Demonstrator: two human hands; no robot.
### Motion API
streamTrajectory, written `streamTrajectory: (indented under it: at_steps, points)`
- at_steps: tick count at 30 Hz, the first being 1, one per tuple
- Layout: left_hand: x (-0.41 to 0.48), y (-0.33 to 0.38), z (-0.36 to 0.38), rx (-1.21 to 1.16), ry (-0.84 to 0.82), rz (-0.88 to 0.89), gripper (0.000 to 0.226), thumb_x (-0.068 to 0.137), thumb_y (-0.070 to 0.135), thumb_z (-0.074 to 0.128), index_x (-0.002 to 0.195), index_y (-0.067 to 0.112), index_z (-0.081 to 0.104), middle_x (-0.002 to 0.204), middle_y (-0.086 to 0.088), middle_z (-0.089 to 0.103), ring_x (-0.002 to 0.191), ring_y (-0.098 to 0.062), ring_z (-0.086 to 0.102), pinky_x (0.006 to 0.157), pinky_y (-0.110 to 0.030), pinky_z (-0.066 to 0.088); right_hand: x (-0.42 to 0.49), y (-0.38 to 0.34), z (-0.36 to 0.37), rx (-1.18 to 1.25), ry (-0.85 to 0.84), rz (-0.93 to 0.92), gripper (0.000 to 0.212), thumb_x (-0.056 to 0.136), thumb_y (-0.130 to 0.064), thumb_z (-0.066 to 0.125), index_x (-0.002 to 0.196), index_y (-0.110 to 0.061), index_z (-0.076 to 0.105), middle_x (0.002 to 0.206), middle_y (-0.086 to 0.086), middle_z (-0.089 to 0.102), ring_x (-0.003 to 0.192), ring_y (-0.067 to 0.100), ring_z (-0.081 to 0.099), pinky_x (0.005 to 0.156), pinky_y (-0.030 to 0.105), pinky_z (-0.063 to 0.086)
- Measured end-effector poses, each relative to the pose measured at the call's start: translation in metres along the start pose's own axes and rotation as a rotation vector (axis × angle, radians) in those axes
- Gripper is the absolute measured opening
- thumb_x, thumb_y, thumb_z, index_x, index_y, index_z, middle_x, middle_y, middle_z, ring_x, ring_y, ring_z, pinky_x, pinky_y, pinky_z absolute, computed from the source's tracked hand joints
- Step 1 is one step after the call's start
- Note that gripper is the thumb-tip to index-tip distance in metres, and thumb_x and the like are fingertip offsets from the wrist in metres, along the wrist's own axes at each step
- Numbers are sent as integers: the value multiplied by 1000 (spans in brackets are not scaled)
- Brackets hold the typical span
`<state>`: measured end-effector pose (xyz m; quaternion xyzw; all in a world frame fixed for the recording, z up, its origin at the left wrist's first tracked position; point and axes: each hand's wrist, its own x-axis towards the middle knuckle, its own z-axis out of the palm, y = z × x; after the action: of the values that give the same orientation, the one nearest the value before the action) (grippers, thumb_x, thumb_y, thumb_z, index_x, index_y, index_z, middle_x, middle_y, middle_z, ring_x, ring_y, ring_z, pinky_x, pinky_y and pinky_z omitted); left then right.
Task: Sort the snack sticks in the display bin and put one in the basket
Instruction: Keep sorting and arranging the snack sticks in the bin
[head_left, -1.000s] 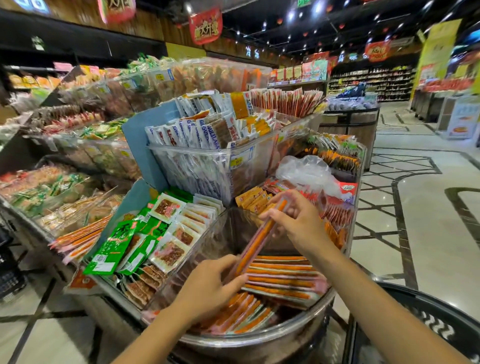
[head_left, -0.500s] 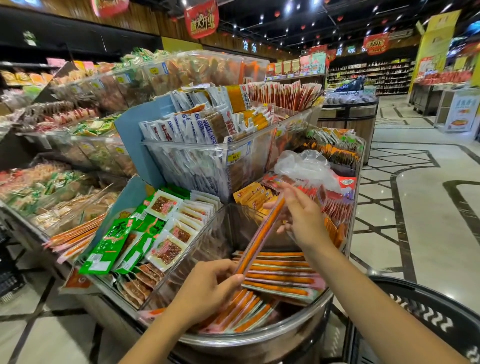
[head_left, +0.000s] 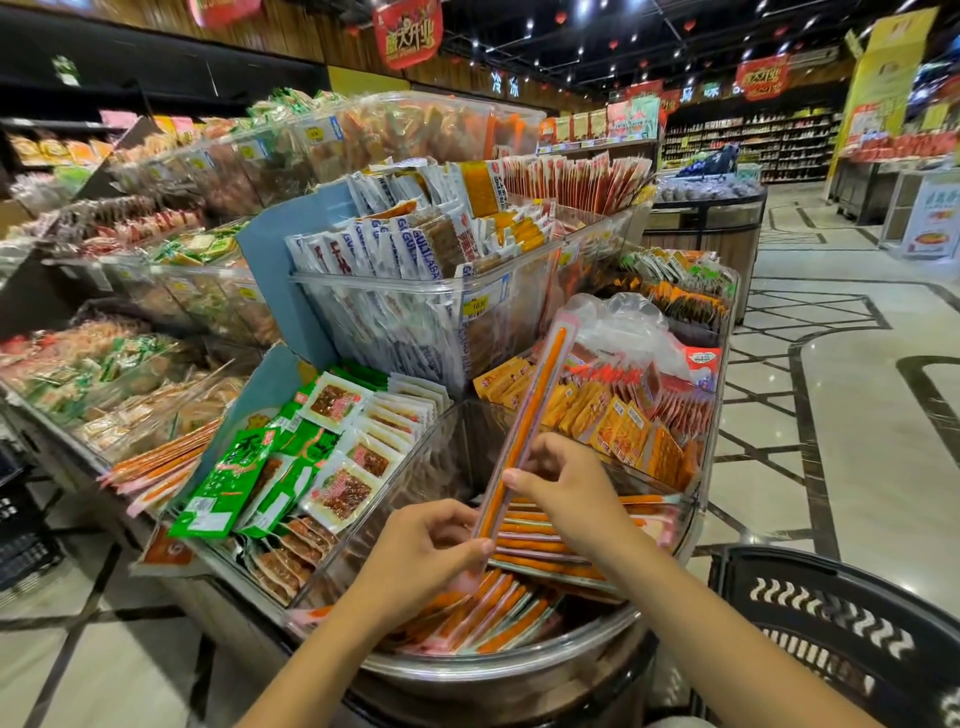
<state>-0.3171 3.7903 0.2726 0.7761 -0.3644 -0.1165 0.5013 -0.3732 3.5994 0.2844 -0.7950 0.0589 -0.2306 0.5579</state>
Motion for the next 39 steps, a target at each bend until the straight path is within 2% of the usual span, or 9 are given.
streamTrajectory:
  at_steps: [4,7,13,16,21,26,30,35,39]
  points:
    - [1,-3,-2,-61,17,-48,10,90,18,74,99,14,74,78,-12,76,68,-29,73,55,-28,53,2,-6,-14,44,101,31,12,90,-19,75,87,-11,65,82,10,72,76,17,72,65,25,55]
    - [1,0,-7,-103,110,-45,4,90,9,73,93,12,75,75,-14,74,61,-25,69,52,-28,49,-1,-7,-18,-205,158,12,22,85,-35,78,80,-21,63,74,0,67,69,14,64,63,31,54]
    - [-7,24,-46,41,249,59,10,88,7,74,90,16,78,70,-8,71,57,-10,63,51,-19,49,-4,-28,-23,-644,172,-523,29,88,-28,75,114,-24,62,115,-8,51,70,4,47,58,17,42]
    - [-7,35,-78,52,265,88,4,85,13,80,87,17,79,71,-16,69,57,-13,60,52,-24,45,1,-42,-19,-694,217,-546,42,88,-28,76,126,-21,60,125,0,50,65,8,42,56,22,36]
    - [-10,54,-110,167,232,108,14,85,6,75,87,19,79,67,3,73,53,-5,51,50,-14,40,6,-55,-13,-730,185,-550,40,89,-33,74,127,-24,64,119,-1,55,77,18,59,58,29,46]
    - [-8,68,-126,202,158,132,8,84,29,78,90,24,80,65,3,72,52,-4,49,50,-13,35,3,-61,-6,-750,98,-524,31,92,-39,70,121,-28,68,109,-5,55,81,20,61,66,38,53]
    - [1,84,-124,32,225,163,5,77,15,78,82,16,78,64,-5,68,50,-7,50,46,-16,38,9,-59,-4,-575,-22,-397,17,91,-35,72,104,-23,72,96,-9,64,90,13,59,78,34,49]
    - [13,75,-113,-5,345,130,22,77,23,76,87,5,70,75,-10,74,54,-11,60,46,-21,46,12,-50,-11,-193,82,-141,12,88,-23,77,82,-18,67,78,-8,64,69,5,59,64,22,47]
    - [13,48,-83,111,273,48,7,86,11,76,88,6,72,71,-4,72,58,-10,63,48,-20,46,13,-41,-18,164,90,42,20,94,-15,70,85,-6,55,77,13,66,55,19,66,57,39,56]
